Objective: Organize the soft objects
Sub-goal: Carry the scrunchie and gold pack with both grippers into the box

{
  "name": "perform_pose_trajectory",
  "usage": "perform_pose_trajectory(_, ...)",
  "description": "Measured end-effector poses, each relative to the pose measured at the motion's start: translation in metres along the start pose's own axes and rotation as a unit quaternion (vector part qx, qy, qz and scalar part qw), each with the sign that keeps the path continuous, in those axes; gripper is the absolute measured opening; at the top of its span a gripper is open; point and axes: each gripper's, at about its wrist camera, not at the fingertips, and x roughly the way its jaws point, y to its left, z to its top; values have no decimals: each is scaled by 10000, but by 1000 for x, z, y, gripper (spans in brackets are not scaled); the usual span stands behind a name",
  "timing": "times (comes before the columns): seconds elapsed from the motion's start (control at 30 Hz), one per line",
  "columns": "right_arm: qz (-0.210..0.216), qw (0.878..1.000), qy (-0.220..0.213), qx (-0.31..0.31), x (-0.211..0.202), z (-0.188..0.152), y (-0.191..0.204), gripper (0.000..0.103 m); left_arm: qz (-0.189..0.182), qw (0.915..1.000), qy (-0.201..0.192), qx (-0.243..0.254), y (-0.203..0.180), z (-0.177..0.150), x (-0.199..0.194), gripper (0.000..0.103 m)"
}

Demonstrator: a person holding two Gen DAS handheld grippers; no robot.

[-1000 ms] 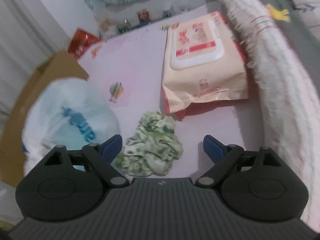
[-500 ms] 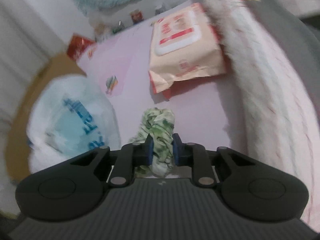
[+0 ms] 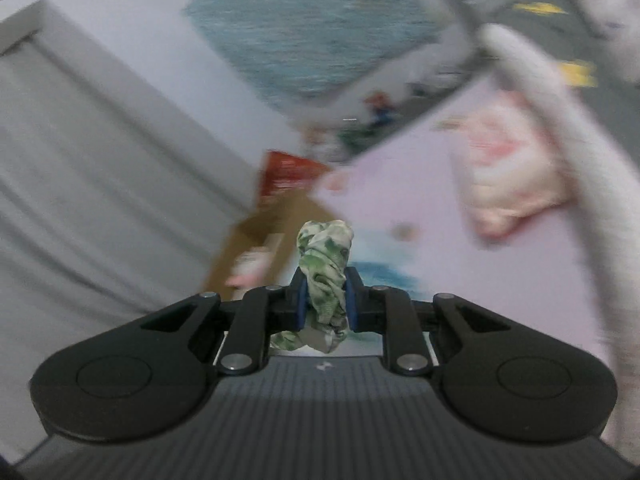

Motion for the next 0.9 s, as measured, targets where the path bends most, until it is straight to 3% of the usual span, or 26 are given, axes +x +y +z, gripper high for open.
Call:
perform_pose_trajectory(0.1, 545, 9982, 203, -160, 32, -2, 37, 17, 637, 9961, -565, -234, 34, 11, -42, 56)
perform_pose_trajectory(0.2, 967, 9940, 449, -245, 72, -8, 66, 17, 1337, 9873, -700, -501, 76, 13, -72, 56)
perform_pose_trajectory(0.3, 1295, 9878, 860, -126, 115, -18, 84, 17, 1959, 9760, -547, -776, 122, 10, -90, 56)
perform_pose_trajectory(0.43, 1485, 9767, 1546, -112, 171, -42, 109, 17, 2570, 9608, 133, -1032, 179, 4, -82, 56)
perform_pose_trajectory(0.53, 1405, 9681, 2050, -327, 206, -61, 132, 17, 2669, 9518, 746, -1318, 214, -2, -61, 56)
perform_pose_trajectory(0.73, 519, 9517, 2591, -1563, 245, -94, 175, 18, 2840, 9454, 1091, -1165, 242, -17, -35, 56)
perform_pose_trajectory(0.9, -47, 9159, 3270, -2328, 274, -113, 183, 21, 2985, 9373, 1409, -1116, 249, -29, -25, 57)
